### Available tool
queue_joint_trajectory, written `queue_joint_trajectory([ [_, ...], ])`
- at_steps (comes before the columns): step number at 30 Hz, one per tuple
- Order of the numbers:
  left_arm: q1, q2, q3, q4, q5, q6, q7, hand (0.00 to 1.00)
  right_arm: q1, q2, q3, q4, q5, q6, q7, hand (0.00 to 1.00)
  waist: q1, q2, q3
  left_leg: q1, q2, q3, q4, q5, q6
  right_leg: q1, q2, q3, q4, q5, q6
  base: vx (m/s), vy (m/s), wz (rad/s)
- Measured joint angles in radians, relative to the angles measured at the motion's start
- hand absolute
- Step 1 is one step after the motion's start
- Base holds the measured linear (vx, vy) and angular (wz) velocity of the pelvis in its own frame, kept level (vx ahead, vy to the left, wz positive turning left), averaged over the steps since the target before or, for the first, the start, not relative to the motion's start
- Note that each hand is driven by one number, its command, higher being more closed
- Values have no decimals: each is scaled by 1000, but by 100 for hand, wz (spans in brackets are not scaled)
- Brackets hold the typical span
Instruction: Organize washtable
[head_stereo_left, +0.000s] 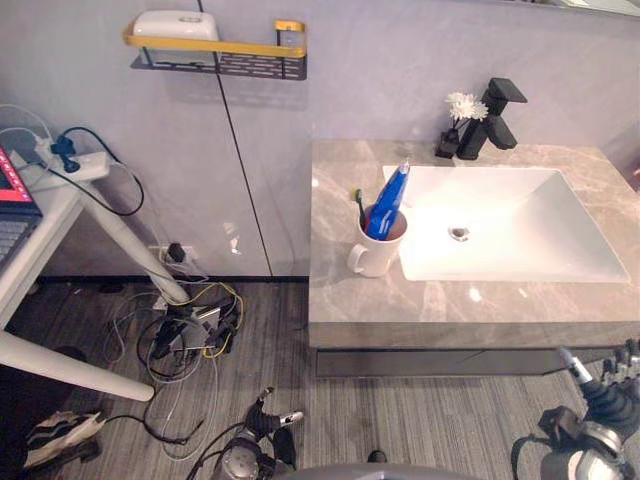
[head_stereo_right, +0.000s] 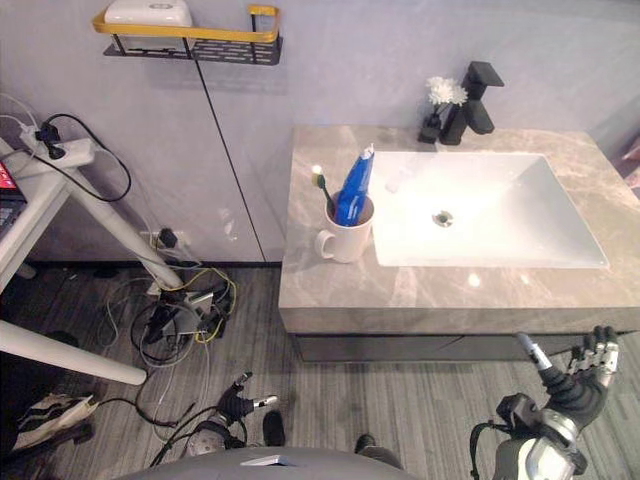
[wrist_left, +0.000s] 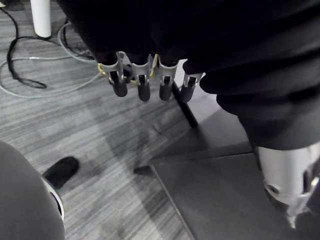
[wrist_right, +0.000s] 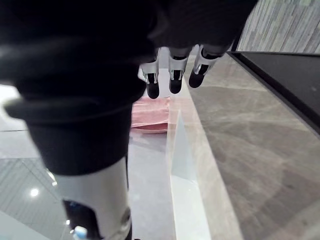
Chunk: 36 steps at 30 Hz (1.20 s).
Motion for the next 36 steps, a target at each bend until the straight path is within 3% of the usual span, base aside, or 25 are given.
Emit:
queue_joint_trajectory([
  [2,-3,2,-20,0,3,0,6,0,11,7,34,10,-1,9,13,0,1,3,4,7,1,8,0,-7,-1,0,-1,9,10,-6,0,31,-12,-13],
  [8,-43,23,-109,34,5,0,22,0,26,2,169,152,-146,35,37,0,12,7,26,28,4,21,0,-15,-11,1,-2,23,40,-31,-3,24,-21,-6],
  [13,-75,30,-141,78,4,-1,58,0,20,-2,256,358,-215,54,53,0,16,20,34,37,8,29,0,-18,-14,3,1,34,48,-46,-7,48,-40,-5],
  [22,-110,37,-180,150,4,4,91,0,-32,-30,222,778,-348,87,39,0,13,29,31,77,10,35,-4,-25,-25,40,3,38,48,-56,-8,6,-9,-2],
  [29,-126,41,-208,189,-3,4,99,0,-165,-74,62,1162,-298,98,-20,0,11,34,17,109,8,15,-10,-25,-24,84,3,11,27,-56,-7,-25,3,7],
  [36,-145,35,-196,239,-70,5,80,0,-190,-107,62,1260,-264,102,-28,0,12,43,18,137,3,-20,-10,-25,-24,140,4,-18,8,-55,-5,2,-12,12],
])
